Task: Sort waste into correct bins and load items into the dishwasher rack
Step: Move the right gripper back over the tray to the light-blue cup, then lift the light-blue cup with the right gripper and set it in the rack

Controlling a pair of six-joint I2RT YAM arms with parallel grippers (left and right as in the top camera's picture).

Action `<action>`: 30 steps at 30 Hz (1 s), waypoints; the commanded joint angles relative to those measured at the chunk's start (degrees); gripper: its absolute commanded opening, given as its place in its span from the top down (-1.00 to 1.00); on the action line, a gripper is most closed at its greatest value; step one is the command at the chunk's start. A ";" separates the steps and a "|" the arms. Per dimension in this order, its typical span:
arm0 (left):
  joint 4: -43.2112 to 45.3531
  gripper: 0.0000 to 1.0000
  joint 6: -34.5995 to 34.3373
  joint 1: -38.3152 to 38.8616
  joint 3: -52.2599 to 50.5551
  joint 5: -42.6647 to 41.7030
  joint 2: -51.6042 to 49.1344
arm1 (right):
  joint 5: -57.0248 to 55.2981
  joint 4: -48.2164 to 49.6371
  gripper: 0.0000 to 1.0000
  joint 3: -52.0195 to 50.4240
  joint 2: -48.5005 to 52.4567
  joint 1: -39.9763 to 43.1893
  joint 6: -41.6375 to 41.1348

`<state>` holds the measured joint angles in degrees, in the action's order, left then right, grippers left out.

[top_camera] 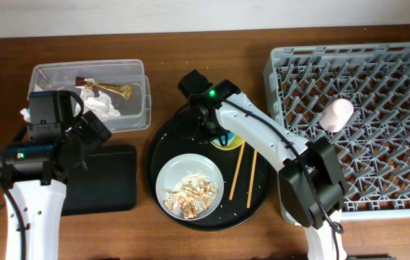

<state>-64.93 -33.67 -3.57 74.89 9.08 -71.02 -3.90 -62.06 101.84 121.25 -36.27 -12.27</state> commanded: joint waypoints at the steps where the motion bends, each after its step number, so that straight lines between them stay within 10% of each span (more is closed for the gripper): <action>1: 0.09 -0.99 -0.39 -0.24 0.00 0.83 0.63 | -1.81 0.37 0.40 -0.68 1.07 -0.55 -0.96; 5: 0.09 -0.99 -0.39 -0.24 0.00 0.83 0.63 | -1.97 2.27 0.42 -2.58 1.07 -0.48 -1.79; 10: 0.09 -0.99 -0.39 -0.24 0.00 0.83 0.63 | -1.95 2.21 0.92 -2.32 0.83 -0.48 -2.25; 18: 0.09 -0.99 -0.39 -0.24 0.00 0.83 0.63 | 4.39 -11.82 0.92 17.70 -3.87 3.17 -2.10; 24: 0.09 -0.99 -0.39 -0.24 0.00 0.83 0.63 | 20.50 -26.21 0.92 40.83 -5.84 28.37 4.96; 30: 0.09 -0.99 -0.37 -0.24 0.00 0.83 0.63 | 40.68 -25.94 0.92 37.03 -5.09 56.87 14.40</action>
<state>-64.93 -33.67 -3.57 74.89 9.08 -71.02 27.83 -87.96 140.46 116.31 14.61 -2.66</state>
